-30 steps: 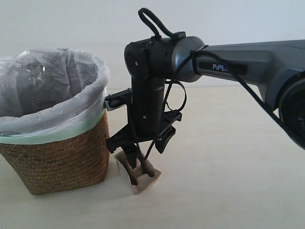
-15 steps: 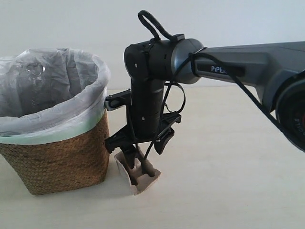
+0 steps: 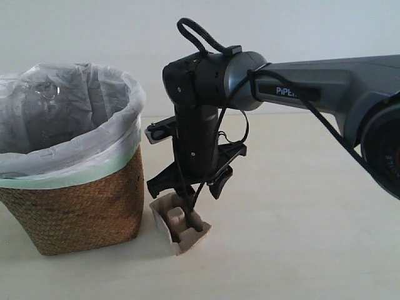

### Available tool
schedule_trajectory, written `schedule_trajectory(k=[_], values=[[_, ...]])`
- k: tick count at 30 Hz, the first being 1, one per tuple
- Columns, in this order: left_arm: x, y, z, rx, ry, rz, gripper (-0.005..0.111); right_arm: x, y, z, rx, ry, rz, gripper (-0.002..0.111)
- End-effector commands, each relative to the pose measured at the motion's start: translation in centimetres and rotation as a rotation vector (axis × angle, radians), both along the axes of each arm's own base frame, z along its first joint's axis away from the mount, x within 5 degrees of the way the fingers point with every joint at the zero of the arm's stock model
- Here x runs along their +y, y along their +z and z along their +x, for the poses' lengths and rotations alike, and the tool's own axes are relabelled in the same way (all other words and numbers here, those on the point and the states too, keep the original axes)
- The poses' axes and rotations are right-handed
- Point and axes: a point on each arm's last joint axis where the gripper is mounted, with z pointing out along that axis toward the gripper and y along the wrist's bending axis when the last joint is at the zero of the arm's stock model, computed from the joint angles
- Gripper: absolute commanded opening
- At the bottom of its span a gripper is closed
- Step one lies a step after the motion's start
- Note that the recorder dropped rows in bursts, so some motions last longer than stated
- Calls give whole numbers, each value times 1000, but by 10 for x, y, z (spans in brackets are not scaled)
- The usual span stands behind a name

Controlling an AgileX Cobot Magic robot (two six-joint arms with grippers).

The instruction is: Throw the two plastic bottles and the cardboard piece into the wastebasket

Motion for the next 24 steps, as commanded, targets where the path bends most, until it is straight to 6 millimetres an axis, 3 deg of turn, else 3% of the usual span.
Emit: schedule_trajectory(k=[1,8,12,18,20,24], values=[[0,-1,0,-5,4,0,4,-2,2,1,-5,-28,-9,34],[0,-1,0,-5,4,0,4,-2,1,1,-2,-46,-9,42],[0,-1,0,-5,4,0,4,-7,-11,-5,35,-47,-40,50],[0,-1,0,-5,4,0,4,-11,-33,-10,40,-42,-43,50],[0,-1,0,-5,4,0,4,-11,-33,-10,40,-38,-43,44],[0,-1,0,-5,4,0,4,-11,-32,-10,37,-48,-42,13]])
